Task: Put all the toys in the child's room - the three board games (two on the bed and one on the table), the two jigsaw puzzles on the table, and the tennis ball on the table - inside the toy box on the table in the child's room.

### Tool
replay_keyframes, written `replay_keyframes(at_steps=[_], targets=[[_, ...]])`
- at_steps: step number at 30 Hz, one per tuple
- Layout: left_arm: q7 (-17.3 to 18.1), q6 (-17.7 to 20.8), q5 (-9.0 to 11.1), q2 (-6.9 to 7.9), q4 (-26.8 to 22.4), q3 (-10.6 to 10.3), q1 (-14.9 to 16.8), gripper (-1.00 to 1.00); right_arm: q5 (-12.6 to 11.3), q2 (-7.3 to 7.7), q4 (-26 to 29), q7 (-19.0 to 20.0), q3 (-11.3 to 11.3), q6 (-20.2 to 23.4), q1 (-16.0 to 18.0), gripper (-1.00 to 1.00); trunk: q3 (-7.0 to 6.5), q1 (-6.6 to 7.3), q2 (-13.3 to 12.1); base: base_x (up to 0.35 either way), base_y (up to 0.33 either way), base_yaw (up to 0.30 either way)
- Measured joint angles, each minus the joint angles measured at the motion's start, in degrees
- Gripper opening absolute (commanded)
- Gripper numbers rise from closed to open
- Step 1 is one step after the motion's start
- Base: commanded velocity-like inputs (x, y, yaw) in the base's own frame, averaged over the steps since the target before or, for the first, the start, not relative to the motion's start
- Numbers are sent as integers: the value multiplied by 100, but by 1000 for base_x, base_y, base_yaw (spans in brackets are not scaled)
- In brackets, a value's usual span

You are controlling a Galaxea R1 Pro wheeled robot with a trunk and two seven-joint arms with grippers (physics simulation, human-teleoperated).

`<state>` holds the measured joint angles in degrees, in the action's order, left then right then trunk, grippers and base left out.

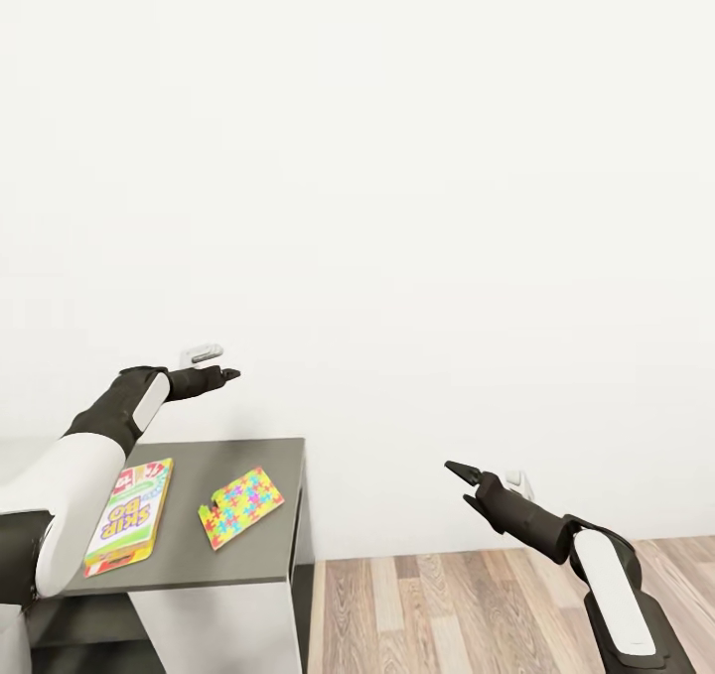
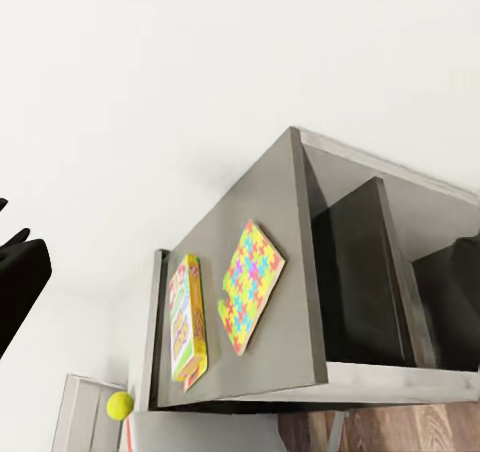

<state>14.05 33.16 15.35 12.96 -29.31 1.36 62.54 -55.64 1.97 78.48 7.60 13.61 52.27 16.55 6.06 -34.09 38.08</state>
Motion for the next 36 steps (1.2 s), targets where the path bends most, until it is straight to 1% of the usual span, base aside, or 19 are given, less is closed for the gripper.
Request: replay_keyframes(at_steps=[7, 20, 36], targets=[[7, -5, 1, 1, 0, -1, -8, 100, 1, 16, 0, 2, 10, 4, 0, 100, 50, -2, -1, 67, 0, 0], [8, 1, 2, 1, 0, 0, -9, 100, 1, 8, 0, 2, 13, 0, 0, 100, 170, -2, -1, 4, 0, 0], [1, 18, 3, -11, 1, 5, -9, 100, -8, 39, 0, 2, 17, 7, 0, 100, 321, -2, -1, 0, 0, 0]])
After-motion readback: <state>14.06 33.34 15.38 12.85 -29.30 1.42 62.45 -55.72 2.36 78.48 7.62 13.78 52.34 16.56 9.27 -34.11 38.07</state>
